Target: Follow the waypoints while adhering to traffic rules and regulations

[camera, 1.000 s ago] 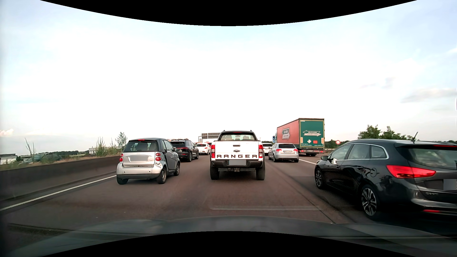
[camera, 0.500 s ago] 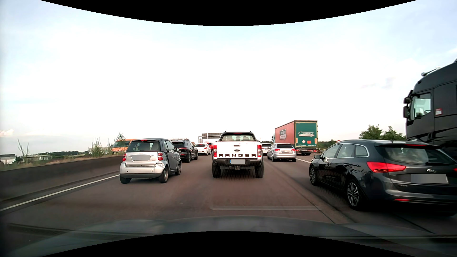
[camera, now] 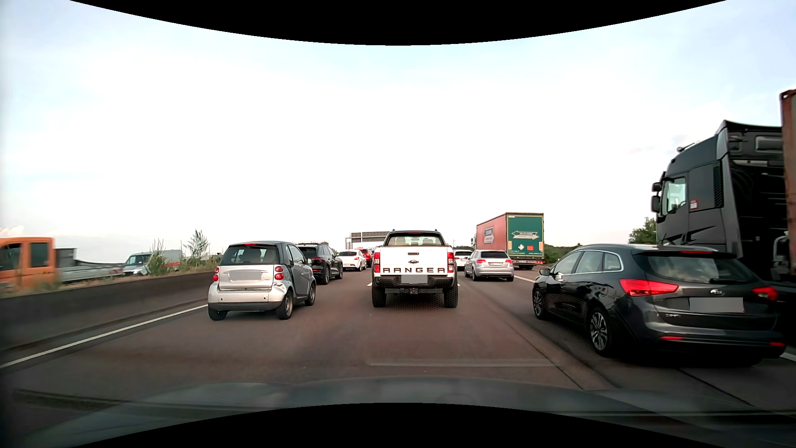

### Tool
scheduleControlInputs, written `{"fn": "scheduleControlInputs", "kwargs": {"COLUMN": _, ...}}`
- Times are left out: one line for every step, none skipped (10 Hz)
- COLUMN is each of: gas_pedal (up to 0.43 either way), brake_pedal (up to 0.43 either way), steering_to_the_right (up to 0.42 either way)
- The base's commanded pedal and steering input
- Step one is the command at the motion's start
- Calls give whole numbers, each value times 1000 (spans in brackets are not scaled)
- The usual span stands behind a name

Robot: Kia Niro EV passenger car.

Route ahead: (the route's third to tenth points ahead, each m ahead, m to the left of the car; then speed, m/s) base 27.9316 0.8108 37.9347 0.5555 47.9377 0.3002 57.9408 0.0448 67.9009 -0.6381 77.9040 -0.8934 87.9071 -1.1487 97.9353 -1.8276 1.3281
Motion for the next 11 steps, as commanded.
{"fn": "scheduleControlInputs", "kwargs": {"gas_pedal": 110, "brake_pedal": 0, "steering_to_the_right": -7}}
{"fn": "scheduleControlInputs", "kwargs": {"gas_pedal": 110, "brake_pedal": 0, "steering_to_the_right": -7}}
{"fn": "scheduleControlInputs", "kwargs": {"gas_pedal": 110, "brake_pedal": 0, "steering_to_the_right": -7}}
{"fn": "scheduleControlInputs", "kwargs": {"gas_pedal": 79, "brake_pedal": 0, "steering_to_the_right": -7}}
{"fn": "scheduleControlInputs", "kwargs": {"gas_pedal": 59, "brake_pedal": 0, "steering_to_the_right": -6}}
{"fn": "scheduleControlInputs", "kwargs": {"gas_pedal": 39, "brake_pedal": 0, "steering_to_the_right": -7}}
{"fn": "scheduleControlInputs", "kwargs": {"gas_pedal": 8, "brake_pedal": 0, "steering_to_the_right": -6}}
{"fn": "scheduleControlInputs", "kwargs": {"gas_pedal": 0, "brake_pedal": 0, "steering_to_the_right": -7}}
{"fn": "scheduleControlInputs", "kwargs": {"gas_pedal": 0, "brake_pedal": 0, "steering_to_the_right": -7}}
{"fn": "scheduleControlInputs", "kwargs": {"gas_pedal": 0, "brake_pedal": 0, "steering_to_the_right": -6}}
{"fn": "scheduleControlInputs", "kwargs": {"gas_pedal": 0, "brake_pedal": 0, "steering_to_the_right": -6}}
